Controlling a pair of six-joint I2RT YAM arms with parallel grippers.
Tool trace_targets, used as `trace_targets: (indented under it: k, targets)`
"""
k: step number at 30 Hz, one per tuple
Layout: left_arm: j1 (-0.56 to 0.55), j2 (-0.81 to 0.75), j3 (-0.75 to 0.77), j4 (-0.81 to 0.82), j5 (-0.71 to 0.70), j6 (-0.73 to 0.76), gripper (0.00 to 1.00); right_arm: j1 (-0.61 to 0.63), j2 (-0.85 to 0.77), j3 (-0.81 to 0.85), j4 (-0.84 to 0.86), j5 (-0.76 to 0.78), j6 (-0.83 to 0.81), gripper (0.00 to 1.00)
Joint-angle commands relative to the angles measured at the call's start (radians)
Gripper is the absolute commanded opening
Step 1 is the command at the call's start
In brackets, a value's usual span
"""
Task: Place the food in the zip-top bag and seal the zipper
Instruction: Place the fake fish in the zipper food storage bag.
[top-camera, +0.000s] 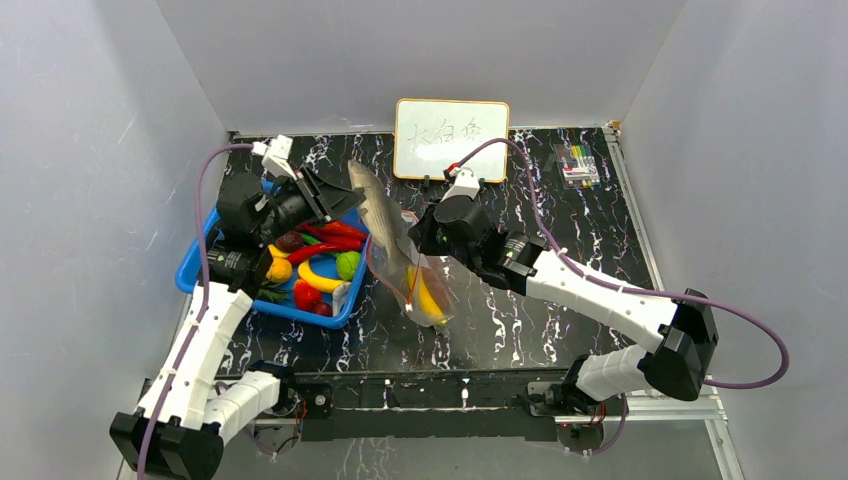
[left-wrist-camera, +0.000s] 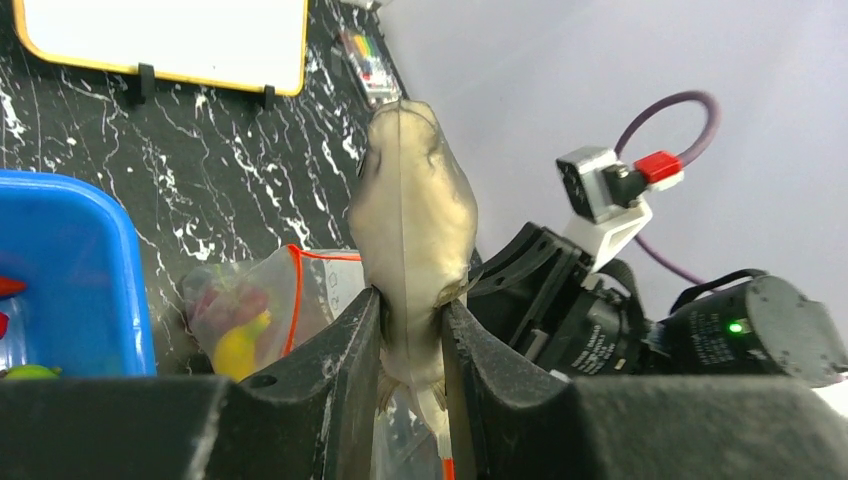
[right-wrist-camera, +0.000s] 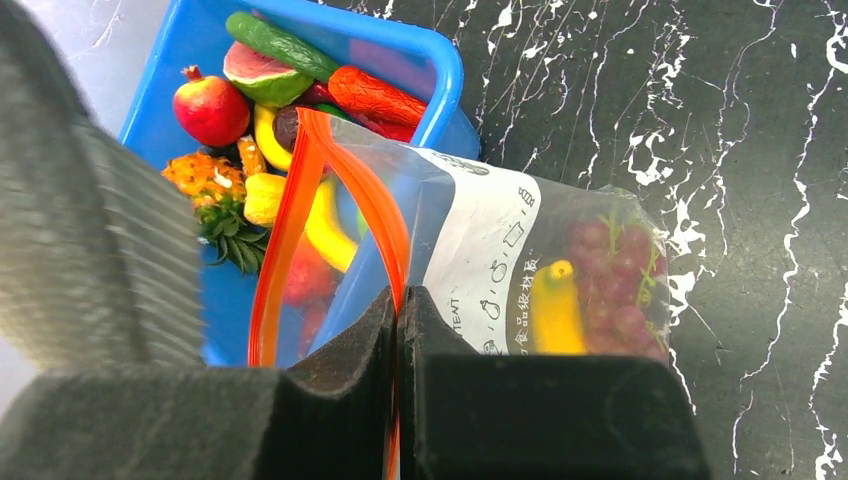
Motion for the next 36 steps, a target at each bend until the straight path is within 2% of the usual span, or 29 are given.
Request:
trace_targets:
  k: [1,8,15,21,25,30,33,36]
  targets:
    - [-0.061,0.018,-0.006,-0.012,-0.043,0.084,0.0,-0.006,-0.045,0.026,0.083,0.02,0.016,0.0]
    - [-0.157,0.049,-0.063,-0.014,-0.126,0.139,0.0,-0.006,-0.062,0.02,0.093,-0.003,0.06,0.0]
    - [-0.236,0.077,-0.065,-0.037,-0.191,0.169,0.0,-0.005,-0.075,0.016,0.095,0.043,0.057,0.0]
    - [-0.278,0.101,-0.049,-0.072,-0.149,0.196,0.0,-0.005,-0.105,-0.008,0.103,0.119,0.06,0.0]
    - [-0.307,0.105,-0.051,-0.1,-0.19,0.243,0.0,-0.005,-0.116,-0.009,0.109,0.126,0.064,0.0]
    - [-0.333,0.136,-0.034,-0.113,-0.155,0.24,0.0,-0.006,-0.111,-0.015,0.116,0.118,0.067,0.0]
    - [-0.341,0.149,-0.021,-0.139,-0.157,0.24,0.08,-0.005,-0.109,-0.02,0.12,0.103,0.067,0.0]
    - [-0.342,0.142,-0.013,-0.147,-0.145,0.24,0.26,-0.005,-0.111,-0.023,0.114,0.1,0.067,0.0]
